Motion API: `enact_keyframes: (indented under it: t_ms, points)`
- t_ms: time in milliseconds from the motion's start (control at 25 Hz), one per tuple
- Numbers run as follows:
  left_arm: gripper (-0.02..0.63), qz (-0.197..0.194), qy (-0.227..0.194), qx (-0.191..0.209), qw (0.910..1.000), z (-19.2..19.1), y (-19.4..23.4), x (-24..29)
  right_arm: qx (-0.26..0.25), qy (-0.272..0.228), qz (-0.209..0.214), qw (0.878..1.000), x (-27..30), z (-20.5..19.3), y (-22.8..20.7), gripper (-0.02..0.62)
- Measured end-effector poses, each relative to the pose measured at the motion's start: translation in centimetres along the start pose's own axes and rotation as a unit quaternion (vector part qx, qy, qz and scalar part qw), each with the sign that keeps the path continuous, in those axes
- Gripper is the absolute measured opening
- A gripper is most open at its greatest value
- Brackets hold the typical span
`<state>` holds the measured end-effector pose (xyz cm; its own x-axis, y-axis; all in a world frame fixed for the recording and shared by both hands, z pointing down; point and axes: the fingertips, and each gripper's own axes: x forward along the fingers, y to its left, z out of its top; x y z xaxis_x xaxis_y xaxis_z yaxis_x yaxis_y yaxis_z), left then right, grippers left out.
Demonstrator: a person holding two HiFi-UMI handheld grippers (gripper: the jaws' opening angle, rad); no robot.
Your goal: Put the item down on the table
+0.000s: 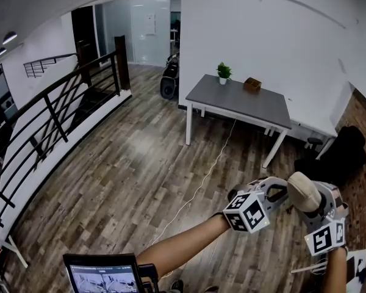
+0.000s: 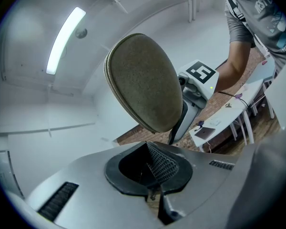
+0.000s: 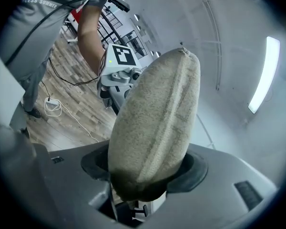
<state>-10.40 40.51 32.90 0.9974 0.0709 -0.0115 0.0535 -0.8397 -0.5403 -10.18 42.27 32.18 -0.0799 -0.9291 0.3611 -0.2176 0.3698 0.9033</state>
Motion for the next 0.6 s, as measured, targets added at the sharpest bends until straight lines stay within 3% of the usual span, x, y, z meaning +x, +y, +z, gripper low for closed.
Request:
enact_keyframes:
  t_ms: [320,600]
  points:
    - [-0.003,0.016,0.036,-0.015,0.9991,-8.8,7.8,4.7,-0.005,-0.032,0.019,0.999,11.0,-5.5,-2.9,0.265]
    - [-0.003,0.037,0.054,-0.019,0.9977,-14.6,15.5,14.3,0.0,-0.062,0.024,0.998,18.8,-16.0,-7.3,0.265]
